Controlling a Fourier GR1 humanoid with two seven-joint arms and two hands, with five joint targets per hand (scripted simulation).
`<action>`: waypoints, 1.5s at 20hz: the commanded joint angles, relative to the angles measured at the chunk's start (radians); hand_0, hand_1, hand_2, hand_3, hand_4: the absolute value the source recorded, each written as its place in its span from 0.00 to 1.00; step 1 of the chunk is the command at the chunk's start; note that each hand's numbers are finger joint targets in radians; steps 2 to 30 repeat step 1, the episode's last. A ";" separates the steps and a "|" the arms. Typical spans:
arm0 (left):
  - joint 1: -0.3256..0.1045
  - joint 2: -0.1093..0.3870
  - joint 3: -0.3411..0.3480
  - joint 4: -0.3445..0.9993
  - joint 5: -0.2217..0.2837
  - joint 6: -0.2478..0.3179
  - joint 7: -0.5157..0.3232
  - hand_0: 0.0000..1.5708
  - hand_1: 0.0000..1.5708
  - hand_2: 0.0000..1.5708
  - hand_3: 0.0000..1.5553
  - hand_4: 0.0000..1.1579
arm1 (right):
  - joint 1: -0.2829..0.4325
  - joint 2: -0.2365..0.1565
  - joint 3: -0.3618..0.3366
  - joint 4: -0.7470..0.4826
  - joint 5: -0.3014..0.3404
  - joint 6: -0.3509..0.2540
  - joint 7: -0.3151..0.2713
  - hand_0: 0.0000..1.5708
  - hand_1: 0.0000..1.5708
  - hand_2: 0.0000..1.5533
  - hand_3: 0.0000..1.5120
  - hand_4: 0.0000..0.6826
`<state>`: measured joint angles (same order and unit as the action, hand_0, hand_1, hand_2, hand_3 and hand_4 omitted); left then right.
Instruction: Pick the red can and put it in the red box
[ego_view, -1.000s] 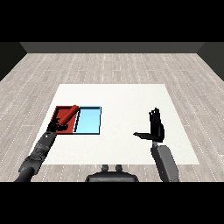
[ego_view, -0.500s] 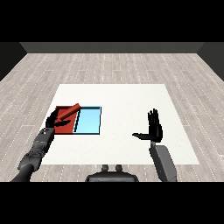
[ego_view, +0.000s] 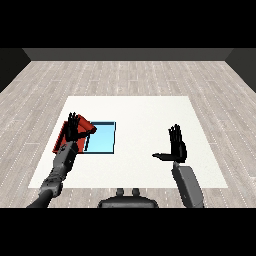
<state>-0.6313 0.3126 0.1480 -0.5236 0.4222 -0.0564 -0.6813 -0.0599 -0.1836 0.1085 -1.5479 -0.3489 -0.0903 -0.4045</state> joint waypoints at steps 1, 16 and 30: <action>0.132 -0.102 -0.028 -0.185 0.032 -0.089 -0.107 0.00 0.00 0.00 0.00 0.00 | 0.008 0.000 0.029 0.040 0.037 0.026 -0.042 0.00 0.00 0.00 0.00 0.00; 0.132 -0.102 -0.028 -0.185 0.032 -0.089 -0.107 0.00 0.00 0.00 0.00 0.00 | 0.008 0.000 0.029 0.040 0.037 0.026 -0.042 0.00 0.00 0.00 0.00 0.00; 0.132 -0.102 -0.028 -0.185 0.032 -0.089 -0.107 0.00 0.00 0.00 0.00 0.00 | 0.008 0.000 0.029 0.040 0.037 0.026 -0.042 0.00 0.00 0.00 0.00 0.00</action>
